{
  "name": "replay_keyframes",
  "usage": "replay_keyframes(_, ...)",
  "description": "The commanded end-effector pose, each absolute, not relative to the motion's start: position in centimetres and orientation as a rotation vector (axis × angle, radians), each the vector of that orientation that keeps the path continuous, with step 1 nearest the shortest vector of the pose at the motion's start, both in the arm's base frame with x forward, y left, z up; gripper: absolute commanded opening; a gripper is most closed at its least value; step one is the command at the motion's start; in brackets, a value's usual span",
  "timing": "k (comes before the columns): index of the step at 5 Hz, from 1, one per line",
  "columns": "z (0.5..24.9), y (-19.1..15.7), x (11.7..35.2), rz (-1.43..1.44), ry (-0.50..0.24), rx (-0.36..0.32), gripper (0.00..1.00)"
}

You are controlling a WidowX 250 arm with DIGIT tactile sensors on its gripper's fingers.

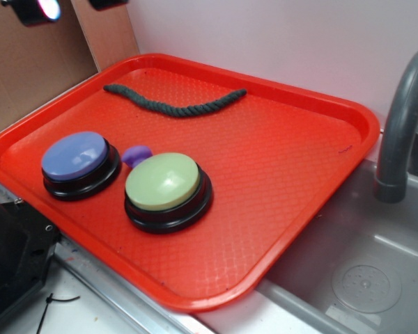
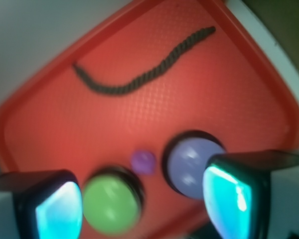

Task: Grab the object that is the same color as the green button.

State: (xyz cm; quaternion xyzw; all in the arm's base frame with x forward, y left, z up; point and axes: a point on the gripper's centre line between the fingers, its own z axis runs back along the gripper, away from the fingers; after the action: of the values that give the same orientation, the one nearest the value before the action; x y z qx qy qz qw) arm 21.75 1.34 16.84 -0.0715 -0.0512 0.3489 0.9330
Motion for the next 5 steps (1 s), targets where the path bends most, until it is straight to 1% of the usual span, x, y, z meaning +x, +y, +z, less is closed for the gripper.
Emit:
replay_keyframes(1,10.6,2.0,27.7,1.114,-0.223,-0.014,1.0)
replay_keyframes(2,7.3,3.1,29.0,1.232,-0.195,0.006,1.0)
replay_keyframes(3,5.3,4.2,29.2,1.346,-0.188,0.012,1.0)
replay_keyframes(5,2.7,4.9,29.1,1.425,-0.164,0.037,1.0)
